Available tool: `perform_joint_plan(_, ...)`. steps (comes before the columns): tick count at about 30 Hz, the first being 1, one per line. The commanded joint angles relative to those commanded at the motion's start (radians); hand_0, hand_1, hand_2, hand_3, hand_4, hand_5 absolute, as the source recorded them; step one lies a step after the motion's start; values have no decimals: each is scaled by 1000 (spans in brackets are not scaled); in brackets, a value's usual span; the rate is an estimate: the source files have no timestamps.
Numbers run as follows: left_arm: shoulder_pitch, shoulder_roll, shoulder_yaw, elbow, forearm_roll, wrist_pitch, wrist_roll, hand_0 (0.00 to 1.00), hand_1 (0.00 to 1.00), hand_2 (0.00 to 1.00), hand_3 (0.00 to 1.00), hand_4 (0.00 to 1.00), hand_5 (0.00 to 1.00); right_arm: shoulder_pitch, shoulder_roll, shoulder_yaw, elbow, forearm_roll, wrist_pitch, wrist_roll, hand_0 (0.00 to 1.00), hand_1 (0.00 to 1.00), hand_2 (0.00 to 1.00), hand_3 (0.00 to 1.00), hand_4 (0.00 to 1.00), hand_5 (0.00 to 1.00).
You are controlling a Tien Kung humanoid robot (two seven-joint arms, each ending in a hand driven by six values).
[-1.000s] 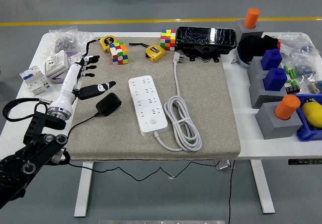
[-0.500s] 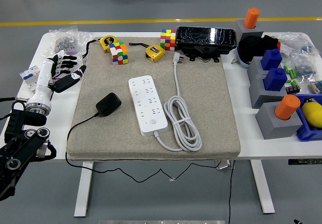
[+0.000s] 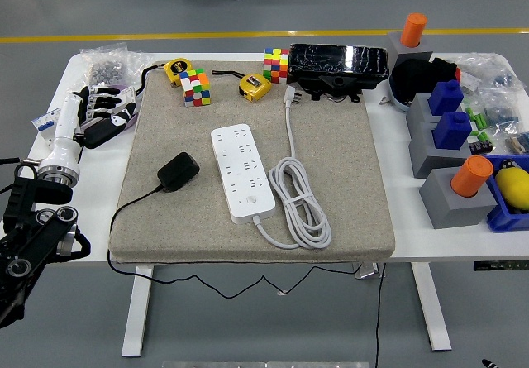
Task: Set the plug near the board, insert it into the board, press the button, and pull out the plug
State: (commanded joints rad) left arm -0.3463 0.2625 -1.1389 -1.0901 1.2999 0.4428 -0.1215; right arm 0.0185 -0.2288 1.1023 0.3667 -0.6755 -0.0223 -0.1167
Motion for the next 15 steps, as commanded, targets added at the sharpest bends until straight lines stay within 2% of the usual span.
perform_joint_plan(15,-4,13,-15,-10,5,-3,3,509,608,548,590,790,284,10,-6,-13,1,0,0,0,546,646,667,567,909,429)
